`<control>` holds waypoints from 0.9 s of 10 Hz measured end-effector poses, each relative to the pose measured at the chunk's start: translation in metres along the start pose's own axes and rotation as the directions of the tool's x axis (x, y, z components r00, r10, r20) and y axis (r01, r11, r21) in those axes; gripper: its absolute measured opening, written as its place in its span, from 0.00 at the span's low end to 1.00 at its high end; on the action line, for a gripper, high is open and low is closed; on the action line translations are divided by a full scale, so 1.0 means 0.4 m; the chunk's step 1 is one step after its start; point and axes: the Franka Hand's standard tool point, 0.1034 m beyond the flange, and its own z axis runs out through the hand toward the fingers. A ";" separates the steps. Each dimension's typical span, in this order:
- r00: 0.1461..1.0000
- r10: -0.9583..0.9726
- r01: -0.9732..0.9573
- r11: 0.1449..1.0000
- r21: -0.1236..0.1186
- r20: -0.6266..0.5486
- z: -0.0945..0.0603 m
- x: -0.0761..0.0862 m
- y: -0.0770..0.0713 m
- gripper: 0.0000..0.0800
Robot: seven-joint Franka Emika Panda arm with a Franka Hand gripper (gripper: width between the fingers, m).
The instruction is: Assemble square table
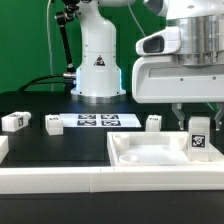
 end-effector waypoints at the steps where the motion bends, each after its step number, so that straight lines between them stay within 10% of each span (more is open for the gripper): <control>1: 0.997 0.078 -0.078 0.997 -0.003 0.007 0.001 -0.005 -0.002 0.37; 9: 0.872 0.489 -0.490 0.872 0.012 0.026 0.002 -0.010 -0.013 0.37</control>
Offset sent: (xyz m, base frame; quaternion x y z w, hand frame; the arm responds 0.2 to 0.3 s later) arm 0.0002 0.0041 0.0027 -0.0095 -0.0115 0.2225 0.9748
